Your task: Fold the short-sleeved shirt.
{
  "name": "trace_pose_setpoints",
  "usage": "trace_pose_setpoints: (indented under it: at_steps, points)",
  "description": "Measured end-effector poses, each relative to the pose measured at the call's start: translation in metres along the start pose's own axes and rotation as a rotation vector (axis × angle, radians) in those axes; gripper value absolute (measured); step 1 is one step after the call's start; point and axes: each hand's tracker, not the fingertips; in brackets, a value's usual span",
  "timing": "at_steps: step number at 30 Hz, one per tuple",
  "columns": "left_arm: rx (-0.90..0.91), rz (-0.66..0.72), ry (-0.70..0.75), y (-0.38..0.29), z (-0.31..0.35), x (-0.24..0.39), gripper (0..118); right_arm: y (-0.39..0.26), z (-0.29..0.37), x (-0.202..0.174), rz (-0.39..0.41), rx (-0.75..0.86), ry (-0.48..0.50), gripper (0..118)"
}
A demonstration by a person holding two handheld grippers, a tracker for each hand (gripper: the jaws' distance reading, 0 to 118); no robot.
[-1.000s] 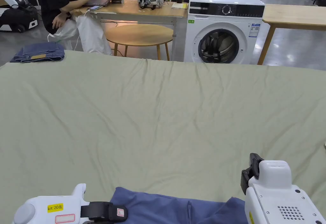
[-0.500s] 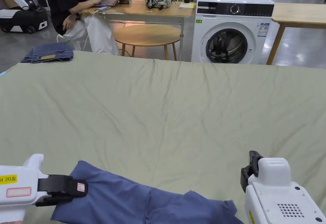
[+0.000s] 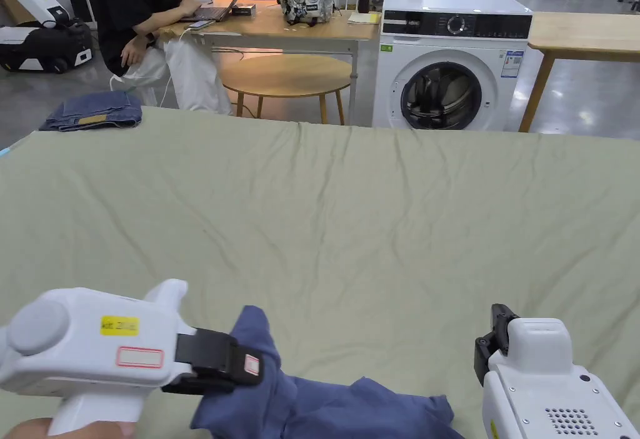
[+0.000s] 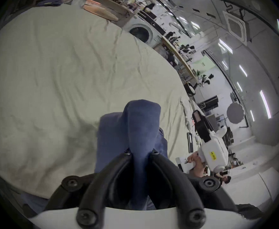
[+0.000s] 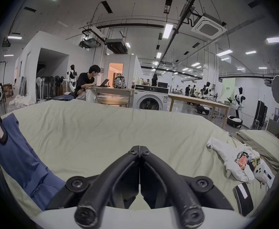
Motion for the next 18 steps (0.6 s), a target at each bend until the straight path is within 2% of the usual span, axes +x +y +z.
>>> trace_pose_setpoints:
  at_steps: [7, 13, 18]
  points:
    - [-0.110, -0.029, -0.006, 0.000, -0.091, 0.038, 6, 0.000, 0.004, 0.008, -0.015, -0.002, -0.021, 0]
    - [-0.259, -0.022, 0.062, -0.012, -0.181, 0.041, 6, -0.001, 0.006, 0.016, -0.020, -0.008, -0.040, 0]
    - [-0.295, 0.000, 0.132, -0.023, -0.222, 0.036, 6, -0.004, 0.004, 0.022, -0.023, -0.020, -0.056, 0]
